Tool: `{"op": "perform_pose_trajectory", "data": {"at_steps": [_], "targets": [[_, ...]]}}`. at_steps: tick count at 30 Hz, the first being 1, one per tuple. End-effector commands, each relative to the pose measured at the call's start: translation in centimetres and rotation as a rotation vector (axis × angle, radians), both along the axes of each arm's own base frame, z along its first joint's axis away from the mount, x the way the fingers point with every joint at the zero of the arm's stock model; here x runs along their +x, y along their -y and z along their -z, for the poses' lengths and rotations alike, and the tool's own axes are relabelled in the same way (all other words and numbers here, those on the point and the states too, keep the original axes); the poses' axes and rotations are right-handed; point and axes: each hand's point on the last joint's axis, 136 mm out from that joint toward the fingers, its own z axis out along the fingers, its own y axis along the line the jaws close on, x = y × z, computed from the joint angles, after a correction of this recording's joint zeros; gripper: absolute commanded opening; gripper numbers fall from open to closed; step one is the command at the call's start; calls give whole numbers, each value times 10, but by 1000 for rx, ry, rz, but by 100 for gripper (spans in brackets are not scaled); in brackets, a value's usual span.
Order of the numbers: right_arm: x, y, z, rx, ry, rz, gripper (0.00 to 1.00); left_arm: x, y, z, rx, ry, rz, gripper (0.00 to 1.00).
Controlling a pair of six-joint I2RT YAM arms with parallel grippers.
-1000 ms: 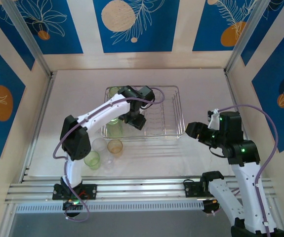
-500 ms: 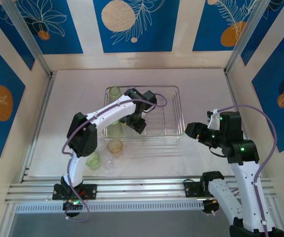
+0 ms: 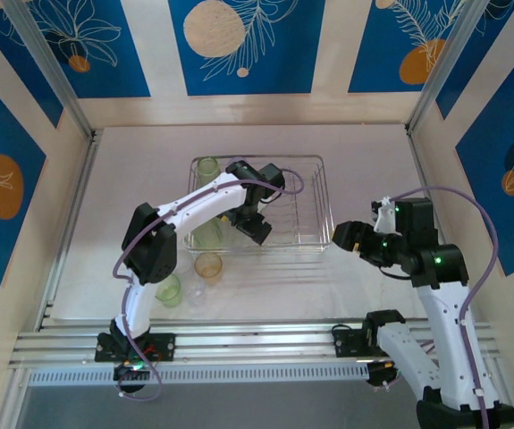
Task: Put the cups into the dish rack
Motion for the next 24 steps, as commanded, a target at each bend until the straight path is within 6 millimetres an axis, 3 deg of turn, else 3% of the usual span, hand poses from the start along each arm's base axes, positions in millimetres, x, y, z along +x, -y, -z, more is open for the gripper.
{"op": "perform_pose_trajectory", "data": {"at_steps": [1,7,11,17,24], "targets": [[-12,-11,-2,6,-29,-55,70,0,4,-27,-42,65,24,100],[-21,-37,11,-69,-52,-115,70,1,9,-69,-169,192,-1,100],[-21,-60,23,-170,-56,-163,70,4,-8,-105,-251,352,-66,100],[-11,-117,38,-286,-42,-264,71,-5,-68,-155,-393,709,-194,100],[-2,-206,64,-382,-47,-422,72,-43,-153,-166,-601,1050,-372,100]]}}
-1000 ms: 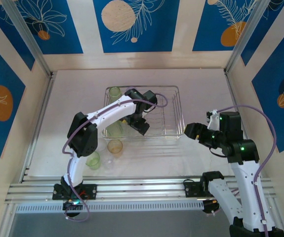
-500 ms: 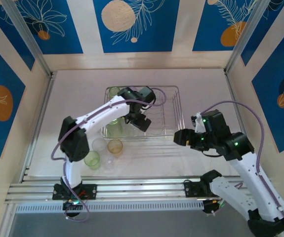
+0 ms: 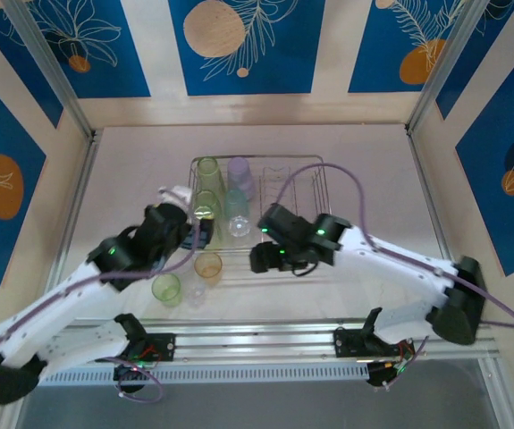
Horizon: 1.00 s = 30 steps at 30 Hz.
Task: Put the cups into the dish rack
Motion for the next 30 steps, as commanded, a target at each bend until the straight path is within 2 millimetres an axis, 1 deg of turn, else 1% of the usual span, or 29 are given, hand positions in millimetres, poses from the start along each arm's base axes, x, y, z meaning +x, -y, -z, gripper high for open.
{"op": "perform_pose_trajectory", "data": {"at_steps": [1,4,6,8,12,16,30], "targets": [[14,-42,-4,0,67,-33,72,-3,-34,-21,-170,201,-148,100],[20,-74,5,-15,60,-84,69,-20,-71,-14,-257,270,-252,100],[24,-89,10,-22,51,-109,67,-30,-90,-9,-296,295,-305,100],[28,-99,18,-44,39,-124,65,-39,-107,-2,-326,300,-354,100],[30,-112,27,-52,23,-153,59,-51,-127,8,-344,297,-408,100],[32,-115,39,-76,6,-158,54,-56,-135,14,-351,293,-429,100],[33,-120,62,-123,-2,-164,42,-54,-130,26,-348,270,-419,100]]}}
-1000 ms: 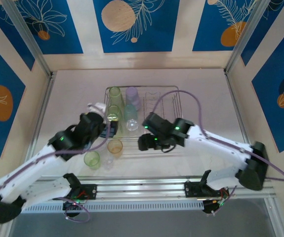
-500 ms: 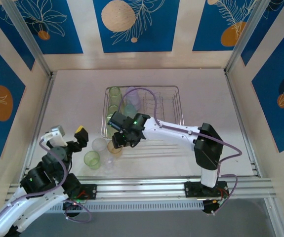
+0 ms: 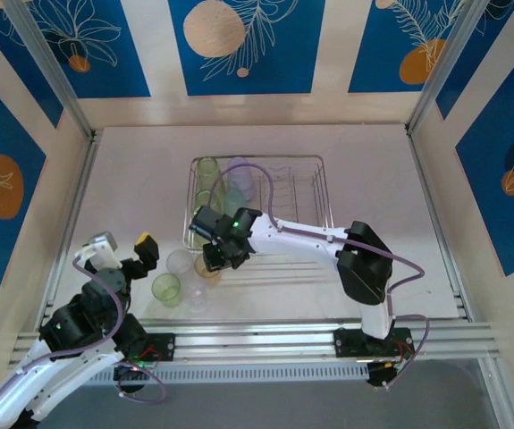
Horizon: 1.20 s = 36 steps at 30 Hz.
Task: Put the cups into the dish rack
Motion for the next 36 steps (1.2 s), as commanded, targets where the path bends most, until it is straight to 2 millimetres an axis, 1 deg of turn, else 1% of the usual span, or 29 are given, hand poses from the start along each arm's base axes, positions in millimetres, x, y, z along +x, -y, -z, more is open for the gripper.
{"op": "perform_pose_trajectory", "data": {"at_steps": [1,11,17,24,27,31,36], "targets": [[3,-4,2,-9,12,-9,41,-1,-3,5,3,-9,-17,100],[4,-1,10,-35,15,-2,37,-1,-2,12,0,-25,-16,100],[6,-3,13,-38,21,8,34,0,-1,16,-4,-35,-12,100],[7,-2,17,-52,21,9,32,0,0,18,-4,-42,-9,100],[7,0,15,-60,27,13,32,0,1,18,-4,-44,-5,100],[6,3,5,-54,43,16,40,0,6,20,-7,-63,22,100],[6,7,-6,-45,56,19,40,1,18,30,18,-140,60,100]]}}
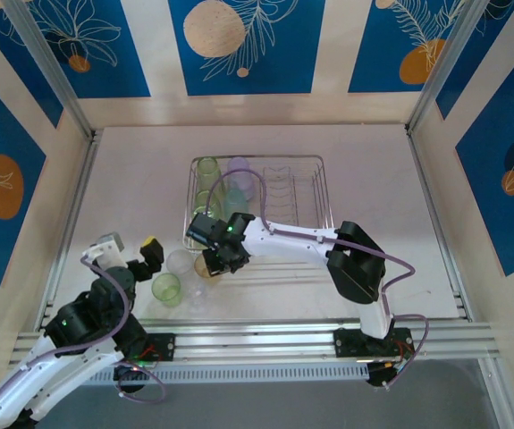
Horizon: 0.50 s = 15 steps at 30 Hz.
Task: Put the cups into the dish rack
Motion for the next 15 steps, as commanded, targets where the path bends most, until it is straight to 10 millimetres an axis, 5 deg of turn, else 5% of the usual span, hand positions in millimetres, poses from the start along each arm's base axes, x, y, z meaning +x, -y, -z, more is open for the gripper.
{"op": "perform_pose_trajectory", "data": {"at_steps": [1,9,15], "targets": [[7,6,-27,17,59,23,41,0,11,6,9,-67,43,99],[-2,34,-95,152,207,62,48,3,59,15,113,-257,259,94],[-2,91,-125,241,319,144,50,-23,112,27,121,-427,595,88]]}}
